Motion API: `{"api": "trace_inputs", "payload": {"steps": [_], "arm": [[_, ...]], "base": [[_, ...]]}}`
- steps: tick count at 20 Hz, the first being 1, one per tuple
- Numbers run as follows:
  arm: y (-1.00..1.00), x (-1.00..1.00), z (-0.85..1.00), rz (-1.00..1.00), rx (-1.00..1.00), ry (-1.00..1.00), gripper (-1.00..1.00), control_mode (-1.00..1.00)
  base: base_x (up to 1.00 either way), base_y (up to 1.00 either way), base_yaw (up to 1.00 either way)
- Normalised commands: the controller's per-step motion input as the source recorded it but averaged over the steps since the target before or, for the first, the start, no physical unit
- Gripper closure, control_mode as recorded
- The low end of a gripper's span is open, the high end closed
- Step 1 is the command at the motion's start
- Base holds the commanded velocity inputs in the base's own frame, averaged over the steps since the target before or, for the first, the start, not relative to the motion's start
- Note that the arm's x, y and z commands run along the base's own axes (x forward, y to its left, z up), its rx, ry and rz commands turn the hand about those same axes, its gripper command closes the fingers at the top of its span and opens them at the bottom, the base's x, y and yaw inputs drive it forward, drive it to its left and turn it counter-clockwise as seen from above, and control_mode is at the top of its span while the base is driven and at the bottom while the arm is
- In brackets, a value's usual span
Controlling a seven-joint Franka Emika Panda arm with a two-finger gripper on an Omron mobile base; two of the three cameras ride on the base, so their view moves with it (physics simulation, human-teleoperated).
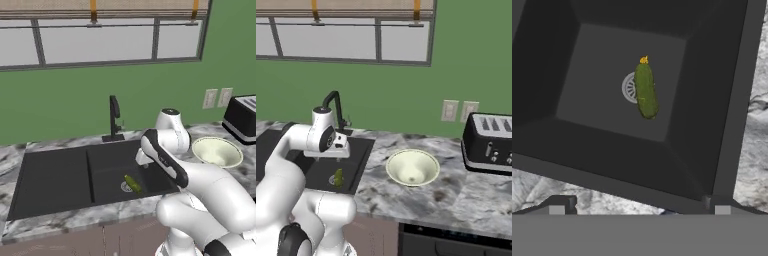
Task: Pick the tangerines from the cabinet and place them in one bowl. Pick the cucumber from the sink and place it in the other bowl.
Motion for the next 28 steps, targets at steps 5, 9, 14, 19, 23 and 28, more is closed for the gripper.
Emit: {"api": "trace_inputs", "payload": {"steps": [5, 9, 14, 19, 23, 28], "arm": [[0.0, 0.0, 0.0, 0.0, 0.0, 0.0, -1.0, 1.0], [0.0, 0.0, 0.0, 0.0, 0.0, 0.0, -1.0, 1.0], [0.0, 0.0, 0.0, 0.0, 0.0, 0.0, -1.0, 1.0], [0.0, 0.0, 0.0, 0.0, 0.0, 0.0, -1.0, -1.0], [0.21, 0.14, -0.23, 0.0, 0.0, 0.0, -1.0, -1.0], [0.32, 0.2, -0.29, 0.0, 0.0, 0.0, -1.0, -1.0]], "base": [[0.57, 0.0, -0.07], [0.0, 0.0, 0.0], [0.0, 0.0, 0.0], [0.0, 0.0, 0.0], [0.0, 0.0, 0.0], [0.0, 0.0, 0.0]]}}
